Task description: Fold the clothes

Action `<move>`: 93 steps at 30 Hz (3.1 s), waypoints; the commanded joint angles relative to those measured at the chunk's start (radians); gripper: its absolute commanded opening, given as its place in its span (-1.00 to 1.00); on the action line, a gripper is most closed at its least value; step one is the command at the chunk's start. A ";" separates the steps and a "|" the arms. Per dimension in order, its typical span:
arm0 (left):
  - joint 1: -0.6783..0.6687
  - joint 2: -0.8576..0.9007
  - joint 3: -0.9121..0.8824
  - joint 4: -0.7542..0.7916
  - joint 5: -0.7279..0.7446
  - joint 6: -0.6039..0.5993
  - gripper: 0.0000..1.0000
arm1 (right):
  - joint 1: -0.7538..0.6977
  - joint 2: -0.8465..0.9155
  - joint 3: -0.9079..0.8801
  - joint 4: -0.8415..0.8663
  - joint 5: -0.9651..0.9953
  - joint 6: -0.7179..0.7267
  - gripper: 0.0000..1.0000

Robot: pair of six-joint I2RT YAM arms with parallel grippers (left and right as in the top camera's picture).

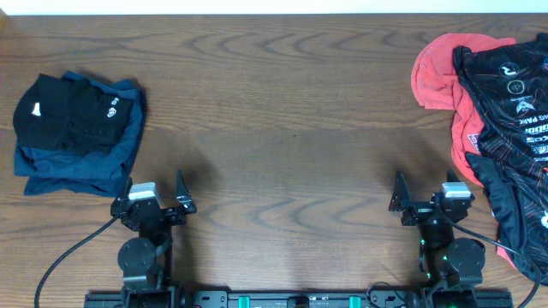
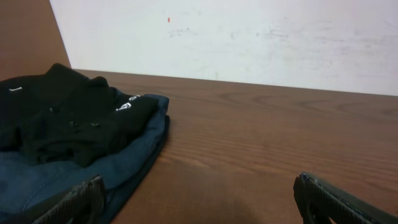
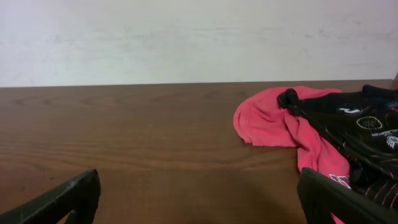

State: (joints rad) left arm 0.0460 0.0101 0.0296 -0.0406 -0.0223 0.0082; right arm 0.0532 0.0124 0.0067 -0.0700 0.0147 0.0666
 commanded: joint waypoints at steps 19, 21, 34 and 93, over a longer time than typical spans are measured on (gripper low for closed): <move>0.003 -0.005 -0.026 -0.026 0.000 0.017 0.96 | -0.009 -0.004 -0.001 -0.004 -0.004 -0.013 0.98; 0.003 -0.005 -0.026 -0.026 0.000 0.017 0.96 | -0.009 -0.004 -0.001 -0.004 -0.004 -0.013 0.99; 0.003 -0.005 -0.026 -0.026 0.000 0.017 0.96 | -0.009 -0.004 -0.001 -0.004 -0.004 -0.013 0.99; 0.003 0.783 0.721 -0.617 0.146 -0.145 0.96 | -0.220 1.168 0.846 -0.358 0.404 -0.022 0.98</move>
State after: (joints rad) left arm 0.0460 0.7937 0.7246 -0.6548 0.1101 -0.1310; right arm -0.0856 1.1282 0.8387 -0.4377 0.2428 0.0559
